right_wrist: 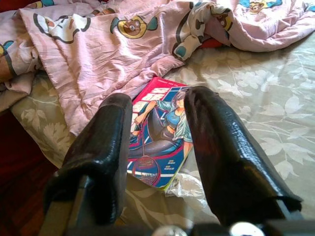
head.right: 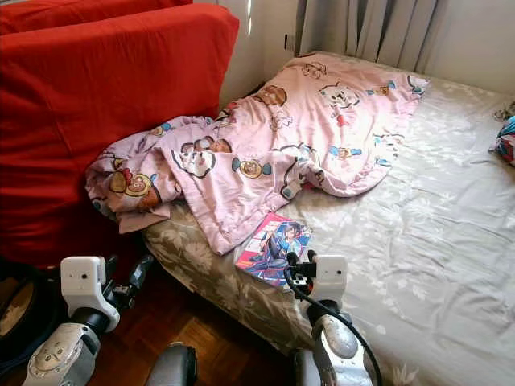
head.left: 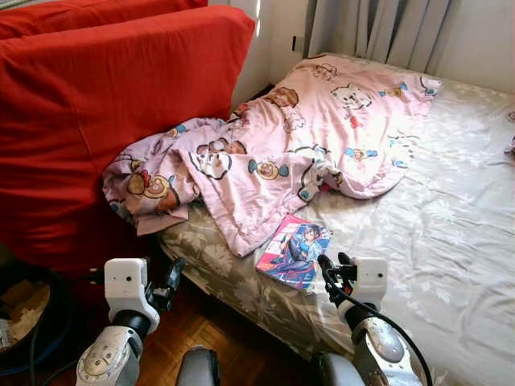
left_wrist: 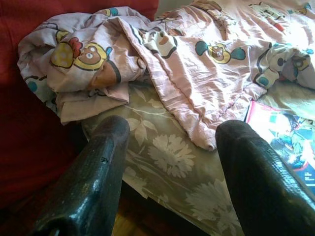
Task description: Clean up the room
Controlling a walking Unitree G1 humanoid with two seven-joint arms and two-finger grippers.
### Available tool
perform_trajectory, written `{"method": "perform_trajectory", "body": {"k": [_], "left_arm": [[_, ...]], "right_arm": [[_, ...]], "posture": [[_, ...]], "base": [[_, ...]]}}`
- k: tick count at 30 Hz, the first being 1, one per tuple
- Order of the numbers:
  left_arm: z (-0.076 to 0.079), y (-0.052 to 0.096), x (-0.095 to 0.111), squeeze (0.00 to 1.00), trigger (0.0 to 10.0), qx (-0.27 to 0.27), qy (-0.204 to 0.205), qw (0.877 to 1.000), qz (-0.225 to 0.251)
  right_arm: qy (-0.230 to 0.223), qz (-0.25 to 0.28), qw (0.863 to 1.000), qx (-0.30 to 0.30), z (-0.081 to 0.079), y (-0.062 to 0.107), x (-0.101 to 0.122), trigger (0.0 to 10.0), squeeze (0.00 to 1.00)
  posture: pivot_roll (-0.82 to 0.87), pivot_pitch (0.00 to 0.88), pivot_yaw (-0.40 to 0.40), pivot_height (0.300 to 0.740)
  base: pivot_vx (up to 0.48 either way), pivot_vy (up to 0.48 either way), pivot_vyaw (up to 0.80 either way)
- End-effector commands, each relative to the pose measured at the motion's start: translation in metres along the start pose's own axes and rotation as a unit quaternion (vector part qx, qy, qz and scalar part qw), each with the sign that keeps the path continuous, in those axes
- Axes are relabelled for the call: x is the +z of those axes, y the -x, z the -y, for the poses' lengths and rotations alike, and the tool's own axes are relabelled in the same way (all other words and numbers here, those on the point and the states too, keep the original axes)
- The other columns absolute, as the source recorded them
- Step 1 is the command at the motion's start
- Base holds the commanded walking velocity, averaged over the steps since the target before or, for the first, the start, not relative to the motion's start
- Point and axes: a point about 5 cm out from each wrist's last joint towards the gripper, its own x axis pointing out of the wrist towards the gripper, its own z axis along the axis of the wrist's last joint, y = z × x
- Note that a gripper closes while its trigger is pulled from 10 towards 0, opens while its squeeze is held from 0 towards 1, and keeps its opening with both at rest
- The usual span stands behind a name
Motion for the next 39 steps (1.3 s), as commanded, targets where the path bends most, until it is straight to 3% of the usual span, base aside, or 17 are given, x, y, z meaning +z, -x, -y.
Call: {"method": "perform_trajectory", "body": {"k": [1,20,29,38,39], "left_arm": [[-0.001,0.002,0.007,0.00,10.0,-0.002,-0.002,1.000,0.009],[-0.001,0.001,0.009,0.00,10.0,-0.002,0.001,1.000,0.008],[-0.002,-0.008,0.017,0.00,10.0,-0.008,-0.007,1.000,0.018],[-0.001,-0.002,0.022,0.00,10.0,-0.010,-0.008,1.000,0.021],[0.000,-0.001,0.022,0.00,10.0,-0.009,-0.007,1.000,0.019]], "right_arm": [[-0.002,-0.008,1.000,0.001,-0.001,0.001,-0.005,10.0,0.00],[0.006,-0.021,1.000,0.001,-0.001,-0.004,-0.009,10.0,0.00],[-0.002,-0.073,0.997,-0.032,0.009,-0.024,-0.017,10.0,0.00],[0.002,-0.115,0.993,-0.022,0.006,-0.055,-0.010,10.0,0.00],[0.008,-0.124,0.992,-0.021,0.005,-0.060,-0.008,10.0,0.29]], "posture": [[0.12,0.126,0.010,0.613],[0.12,0.143,0.014,0.590],[0.13,0.176,0.020,0.590],[0.17,0.250,0.023,0.590],[0.17,0.259,0.024,0.590]], "base": [[0.000,0.000,0.00],[0.000,0.000,0.00],[0.000,0.000,0.00],[0.000,0.000,0.00],[0.000,0.000,0.00]]}}
